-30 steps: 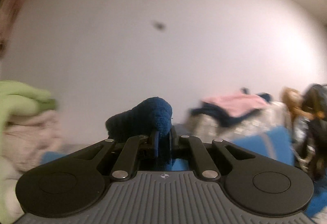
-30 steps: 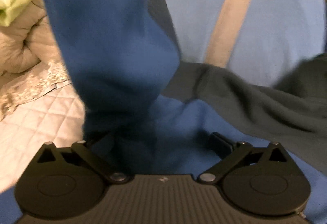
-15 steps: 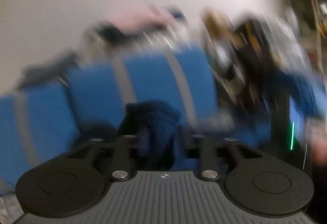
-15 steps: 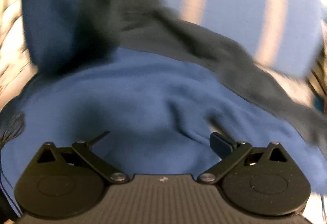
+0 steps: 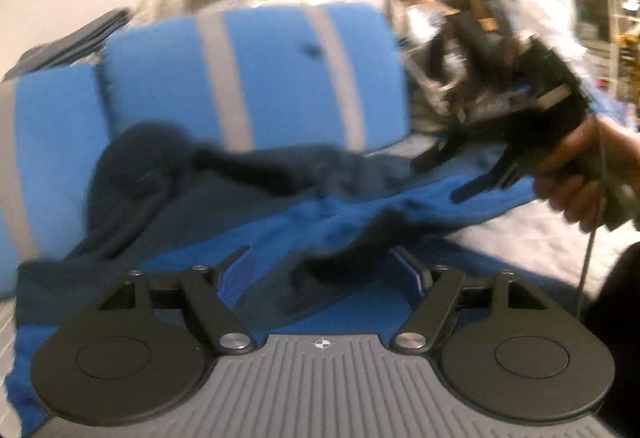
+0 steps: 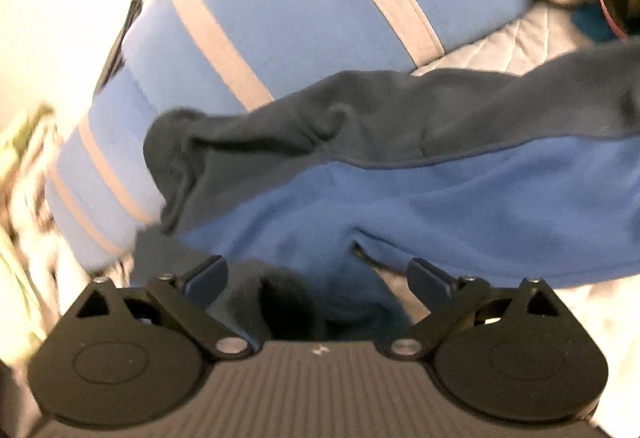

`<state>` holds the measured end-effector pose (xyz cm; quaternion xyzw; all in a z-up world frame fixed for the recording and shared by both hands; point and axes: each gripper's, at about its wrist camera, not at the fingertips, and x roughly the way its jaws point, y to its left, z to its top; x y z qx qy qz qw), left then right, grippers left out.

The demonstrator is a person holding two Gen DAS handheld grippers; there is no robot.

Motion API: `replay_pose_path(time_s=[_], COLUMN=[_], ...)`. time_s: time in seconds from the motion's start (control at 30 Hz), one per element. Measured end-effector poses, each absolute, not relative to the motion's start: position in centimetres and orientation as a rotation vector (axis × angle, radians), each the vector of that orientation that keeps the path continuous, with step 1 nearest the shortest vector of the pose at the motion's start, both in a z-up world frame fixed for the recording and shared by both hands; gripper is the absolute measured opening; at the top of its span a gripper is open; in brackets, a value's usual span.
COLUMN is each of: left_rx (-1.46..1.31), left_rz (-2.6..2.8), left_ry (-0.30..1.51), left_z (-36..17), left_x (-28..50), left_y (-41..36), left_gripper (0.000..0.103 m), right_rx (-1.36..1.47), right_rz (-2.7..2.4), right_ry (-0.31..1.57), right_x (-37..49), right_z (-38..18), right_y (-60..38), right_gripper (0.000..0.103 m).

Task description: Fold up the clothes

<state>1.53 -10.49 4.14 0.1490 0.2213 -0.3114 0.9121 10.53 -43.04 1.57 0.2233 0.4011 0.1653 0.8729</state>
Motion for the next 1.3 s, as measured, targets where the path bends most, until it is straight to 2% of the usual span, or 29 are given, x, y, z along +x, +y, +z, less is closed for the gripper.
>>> replay_pose_path(time_s=[0.3, 0.53, 0.8, 0.93, 0.97, 1.0, 1.03, 1.13, 1.3], left_rx=[0.353, 0.317, 0.264, 0.275, 0.272, 0.269, 0.268, 0.262, 0.26], left_rz=[-0.605, -0.56, -0.516, -0.5, -0.496, -0.492, -0.486, -0.461, -0.445], left_ry=[0.457, 0.455, 0.506, 0.493, 0.496, 0.498, 0.501, 0.508, 0.513], left_z=[4.5, 5.4, 5.2, 5.3, 5.3, 5.4, 5.4, 5.5, 5.5], left_x=[1.4, 1.9, 3.4, 3.7, 3.9, 4.0, 4.2, 4.7, 5.1], left_y=[-9.8, -9.5, -9.1, -8.9, -8.9, -8.8, -8.7, -8.6, -8.5], left_gripper=[0.074, 0.074, 0.074, 0.074, 0.074, 0.074, 0.074, 0.074, 0.074], right_rx=[0.097, -0.01, -0.131, -0.064, -0.039, -0.014, 0.014, -0.002, -0.172], right_rz=[0.212, 0.221, 0.23, 0.296, 0.317, 0.338, 0.383, 0.413, 0.262], right_ry=[0.802, 0.745, 0.679, 0.783, 0.802, 0.82, 0.822, 0.789, 0.619], right_x=[16.9, 20.6, 24.8, 28.8, 29.4, 30.1, 30.2, 30.3, 30.7], right_z=[1.1, 0.8, 0.4, -0.7, -1.1, -1.6, -1.8, -1.2, 0.8], right_y=[-38.6, -39.5, -40.6, -42.7, -43.1, -43.6, -43.8, -43.7, -41.5], right_gripper=[0.095, 0.091, 0.1, 0.1, 0.095, 0.084, 0.054, 0.009, 0.008])
